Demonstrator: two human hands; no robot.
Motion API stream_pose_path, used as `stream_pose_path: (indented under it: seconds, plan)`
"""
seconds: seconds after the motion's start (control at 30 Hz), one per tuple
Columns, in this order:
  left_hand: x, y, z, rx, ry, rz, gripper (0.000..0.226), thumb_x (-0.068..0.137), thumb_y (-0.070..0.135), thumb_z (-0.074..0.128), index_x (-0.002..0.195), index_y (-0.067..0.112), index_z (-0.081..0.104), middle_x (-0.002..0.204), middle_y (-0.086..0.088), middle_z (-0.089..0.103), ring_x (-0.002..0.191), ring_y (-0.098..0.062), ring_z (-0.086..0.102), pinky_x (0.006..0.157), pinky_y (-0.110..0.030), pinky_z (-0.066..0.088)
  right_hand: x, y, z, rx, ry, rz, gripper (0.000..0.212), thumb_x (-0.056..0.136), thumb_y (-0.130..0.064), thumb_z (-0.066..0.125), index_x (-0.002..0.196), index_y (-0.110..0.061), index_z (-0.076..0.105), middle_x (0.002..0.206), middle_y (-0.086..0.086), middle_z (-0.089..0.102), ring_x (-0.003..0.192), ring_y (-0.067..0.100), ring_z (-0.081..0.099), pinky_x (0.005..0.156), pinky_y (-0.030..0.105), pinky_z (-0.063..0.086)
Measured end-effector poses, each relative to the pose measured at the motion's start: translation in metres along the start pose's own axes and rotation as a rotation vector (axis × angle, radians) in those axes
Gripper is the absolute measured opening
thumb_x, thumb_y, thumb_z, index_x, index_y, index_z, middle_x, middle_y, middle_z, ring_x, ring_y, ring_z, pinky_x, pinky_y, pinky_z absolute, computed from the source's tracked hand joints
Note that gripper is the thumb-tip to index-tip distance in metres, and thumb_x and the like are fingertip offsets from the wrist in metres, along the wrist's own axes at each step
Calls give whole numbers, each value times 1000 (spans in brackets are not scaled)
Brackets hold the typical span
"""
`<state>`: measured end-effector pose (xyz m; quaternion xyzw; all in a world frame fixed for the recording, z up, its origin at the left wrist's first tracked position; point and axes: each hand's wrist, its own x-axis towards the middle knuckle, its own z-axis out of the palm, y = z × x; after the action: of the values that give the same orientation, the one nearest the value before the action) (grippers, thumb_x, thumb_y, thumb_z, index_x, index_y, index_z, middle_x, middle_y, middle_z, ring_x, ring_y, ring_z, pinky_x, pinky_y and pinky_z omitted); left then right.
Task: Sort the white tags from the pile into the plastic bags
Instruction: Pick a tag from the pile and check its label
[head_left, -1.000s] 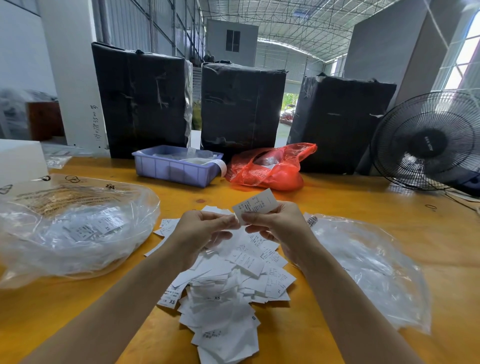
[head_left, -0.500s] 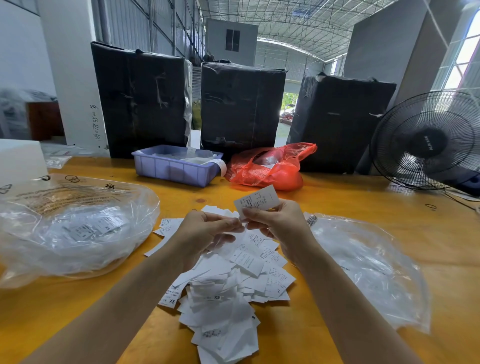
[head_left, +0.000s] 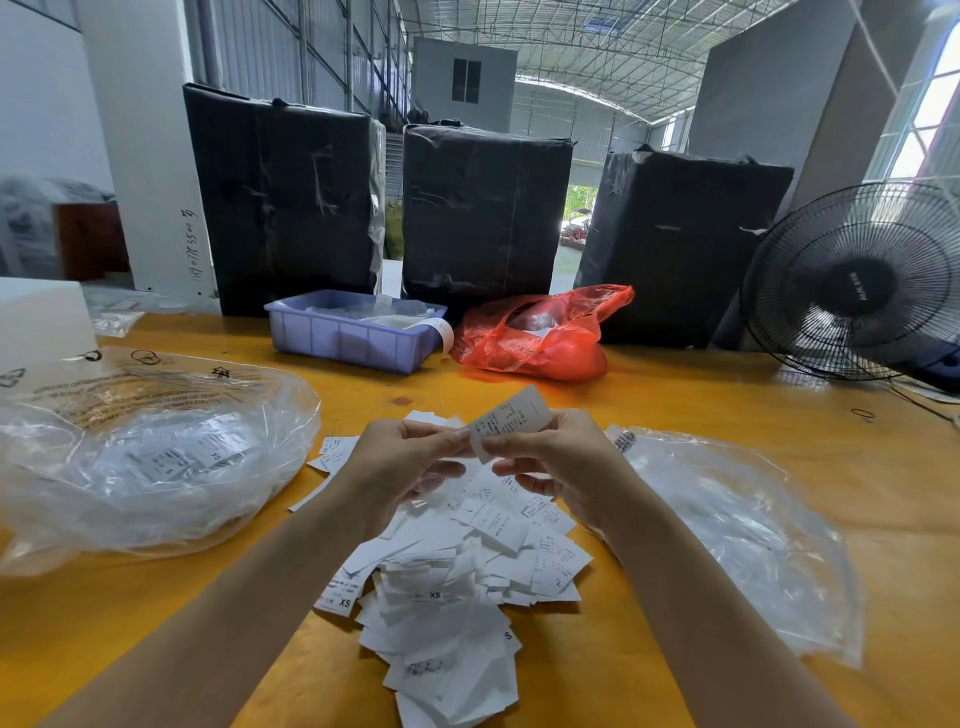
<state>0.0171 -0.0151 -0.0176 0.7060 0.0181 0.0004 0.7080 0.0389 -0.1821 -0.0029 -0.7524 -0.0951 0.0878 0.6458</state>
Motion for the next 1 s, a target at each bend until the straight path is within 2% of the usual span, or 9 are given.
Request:
stream_pose_path:
  seconds: [0.13, 0.27, 0.47, 0.53, 0.77, 0.93, 1.0]
  plan:
    - [-1, -2, 2, 38, -26, 25, 7, 81, 16, 69, 81, 10, 74, 70, -2, 73, 57, -7, 63, 60, -23, 43, 0, 2, -2, -69, -67, 43, 13, 72, -17, 79, 79, -14, 70, 63, -6, 68, 55, 5, 61, 60, 22, 47]
    - [0, -2, 3, 25, -31, 27, 8, 80, 18, 69, 80, 11, 73, 70, -3, 73, 56, -5, 64, 64, -25, 44, 1, 4, -2, -32, -86, 35, 10, 75, -19, 77, 80, -13, 70, 65, -4, 67, 56, 6, 58, 60, 22, 48]
    - [-1, -1, 3, 4, -43, 18, 13, 79, 22, 69, 82, 11, 74, 81, 2, 75, 57, -2, 63, 61, -19, 45, 3, 2, -2, 144, 85, -91, 14, 80, -8, 71, 92, -2, 66, 71, 8, 67, 58, 10, 64, 58, 20, 54]
    - [-1, -1, 3, 12, -43, 13, 13, 80, 22, 69, 84, 11, 74, 82, 2, 75, 59, -2, 64, 62, -18, 47, 3, 1, -3, 173, 79, -134, 15, 79, -4, 71, 92, 0, 66, 72, 10, 69, 61, 14, 67, 60, 22, 55]
    - [0, -1, 3, -3, -50, -18, 10, 82, 22, 68, 81, 14, 74, 85, 1, 75, 69, -9, 64, 75, -28, 46, 5, 2, 0, 107, 94, -195, 19, 77, 0, 72, 95, 2, 66, 73, 9, 71, 62, 14, 68, 60, 22, 56]
    - [0, -1, 3, -15, -80, -30, 10, 82, 21, 68, 81, 14, 75, 87, -1, 75, 66, -7, 67, 72, -27, 47, 6, 3, 1, 99, 122, -228, 19, 76, -1, 73, 94, 0, 66, 77, 10, 71, 64, 15, 68, 65, 25, 56]
    - [0, -1, 2, -23, -85, -36, 10, 82, 21, 68, 79, 15, 75, 88, -2, 75, 65, -7, 67, 71, -26, 47, 5, 3, 2, 94, 115, -240, 15, 76, -1, 74, 89, -4, 67, 74, 7, 71, 62, 13, 68, 62, 22, 54]
